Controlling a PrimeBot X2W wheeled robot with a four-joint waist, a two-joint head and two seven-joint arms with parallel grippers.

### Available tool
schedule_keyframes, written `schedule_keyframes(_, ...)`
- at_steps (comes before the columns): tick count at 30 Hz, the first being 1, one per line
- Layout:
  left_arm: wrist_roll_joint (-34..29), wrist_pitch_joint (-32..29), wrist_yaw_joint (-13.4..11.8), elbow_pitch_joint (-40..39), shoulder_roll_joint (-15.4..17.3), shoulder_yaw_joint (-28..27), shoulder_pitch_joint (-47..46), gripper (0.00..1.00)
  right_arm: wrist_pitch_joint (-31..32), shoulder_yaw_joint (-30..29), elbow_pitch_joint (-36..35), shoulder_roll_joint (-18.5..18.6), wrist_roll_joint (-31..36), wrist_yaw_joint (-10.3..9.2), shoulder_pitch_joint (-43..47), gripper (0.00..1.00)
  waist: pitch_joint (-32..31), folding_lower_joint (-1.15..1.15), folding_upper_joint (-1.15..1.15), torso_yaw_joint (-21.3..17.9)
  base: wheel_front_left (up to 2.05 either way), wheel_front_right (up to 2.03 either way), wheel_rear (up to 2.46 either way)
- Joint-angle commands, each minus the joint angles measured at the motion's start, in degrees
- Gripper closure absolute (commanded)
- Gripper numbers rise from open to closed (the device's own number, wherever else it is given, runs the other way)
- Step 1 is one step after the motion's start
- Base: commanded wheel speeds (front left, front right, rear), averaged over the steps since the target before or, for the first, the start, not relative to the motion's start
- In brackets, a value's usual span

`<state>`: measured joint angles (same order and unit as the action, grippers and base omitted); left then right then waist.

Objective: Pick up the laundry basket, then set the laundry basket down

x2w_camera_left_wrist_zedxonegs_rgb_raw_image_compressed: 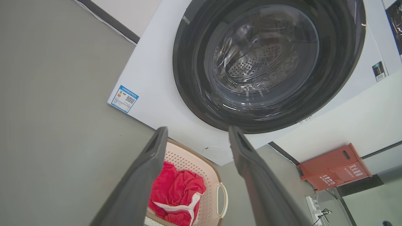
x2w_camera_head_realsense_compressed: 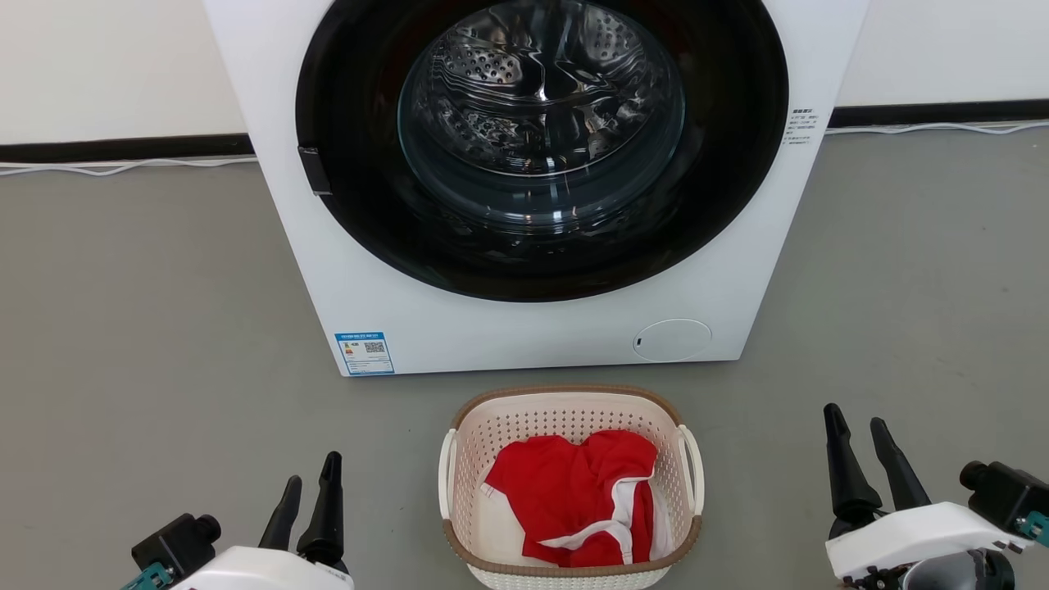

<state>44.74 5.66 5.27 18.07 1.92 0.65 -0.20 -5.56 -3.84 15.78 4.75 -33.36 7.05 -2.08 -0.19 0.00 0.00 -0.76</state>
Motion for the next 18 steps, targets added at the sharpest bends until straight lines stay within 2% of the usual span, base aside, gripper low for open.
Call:
schedule_keyframes(1,-2.51,0.96,-0.27,-1.34,0.53,-0.7,-1.49,0.0,-1.06,0.53,-1.58,0.97,2.63,0.27,-1.18,0.0,0.0,0.0,0.0,-0.06,0.0,0.0,0.0)
schedule_keyframes(8,-10.03,2.65,-0.55,-1.13,0.62,-0.71,-1.49,0.0,-2.74,-0.54,-0.71,1.04,10.03,0.3,-1.51,0.0,0.05,0.0,0.0,-0.1,0.0,0.0,0.0)
schedule_keyframes(11,-17.5,4.49,-0.92,-1.2,0.71,-0.85,-1.48,0.0,-4.59,-1.25,1.08,1.53,18.08,0.34,-2.41,0.0,0.12,0.0,0.0,-0.18,0.0,0.0,0.0)
schedule_keyframes(18,-23.54,6.01,-1.08,-1.2,0.79,-0.81,-1.29,0.0,-6.1,-1.67,2.16,1.67,24.89,0.37,-2.46,0.0,0.09,0.0,0.0,-0.48,0.0,0.0,0.0)
